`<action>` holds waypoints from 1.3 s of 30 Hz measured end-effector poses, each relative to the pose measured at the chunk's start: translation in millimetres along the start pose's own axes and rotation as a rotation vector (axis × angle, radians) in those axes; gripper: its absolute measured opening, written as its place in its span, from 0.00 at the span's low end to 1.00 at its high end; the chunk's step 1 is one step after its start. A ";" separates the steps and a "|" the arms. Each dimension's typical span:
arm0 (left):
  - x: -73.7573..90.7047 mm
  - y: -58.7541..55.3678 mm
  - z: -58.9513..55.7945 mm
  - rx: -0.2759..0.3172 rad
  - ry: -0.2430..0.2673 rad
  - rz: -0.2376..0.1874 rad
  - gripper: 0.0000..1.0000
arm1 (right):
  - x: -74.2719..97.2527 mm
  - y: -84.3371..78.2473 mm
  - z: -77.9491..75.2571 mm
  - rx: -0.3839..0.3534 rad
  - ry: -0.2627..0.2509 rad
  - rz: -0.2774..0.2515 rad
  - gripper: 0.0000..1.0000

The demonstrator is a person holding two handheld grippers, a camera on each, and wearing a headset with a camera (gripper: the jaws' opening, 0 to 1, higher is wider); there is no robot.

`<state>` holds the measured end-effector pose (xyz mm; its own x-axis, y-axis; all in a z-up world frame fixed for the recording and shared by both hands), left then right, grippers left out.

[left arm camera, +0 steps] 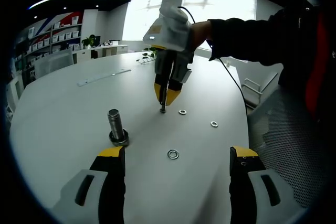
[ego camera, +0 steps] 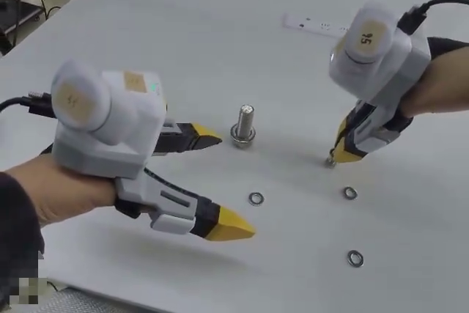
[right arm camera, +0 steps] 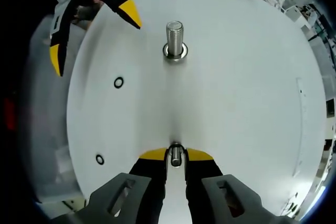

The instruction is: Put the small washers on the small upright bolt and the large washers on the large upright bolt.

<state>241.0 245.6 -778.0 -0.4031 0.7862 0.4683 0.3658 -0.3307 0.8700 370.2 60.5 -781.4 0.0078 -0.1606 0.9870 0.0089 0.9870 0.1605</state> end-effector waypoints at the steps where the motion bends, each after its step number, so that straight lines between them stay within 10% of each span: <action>1: 0.0 0.1 0.0 0.000 0.000 0.000 0.81 | -1.3 0.1 0.2 0.000 0.002 0.002 0.14; 39: 0.9 2.8 -3.0 -0.006 -0.004 0.001 0.81 | 7.7 -15.0 8.9 -0.048 -0.028 -0.031 0.21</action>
<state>239.1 243.8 -774.7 -0.3994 0.7878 0.4690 0.3616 -0.3347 0.8702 361.3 44.5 -776.1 -0.0210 -0.1905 0.9815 0.0564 0.9799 0.1914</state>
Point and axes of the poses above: the centre of the closed fingertips' face, and the gripper's own axes: x roughly backward along the fingers, z roughly to its left, y roughly out of its top, the point moved 8 cm from there along x, roughly backward along the fingers, and after that the axes turned 1 degree about -x, right-handed, at the moved point
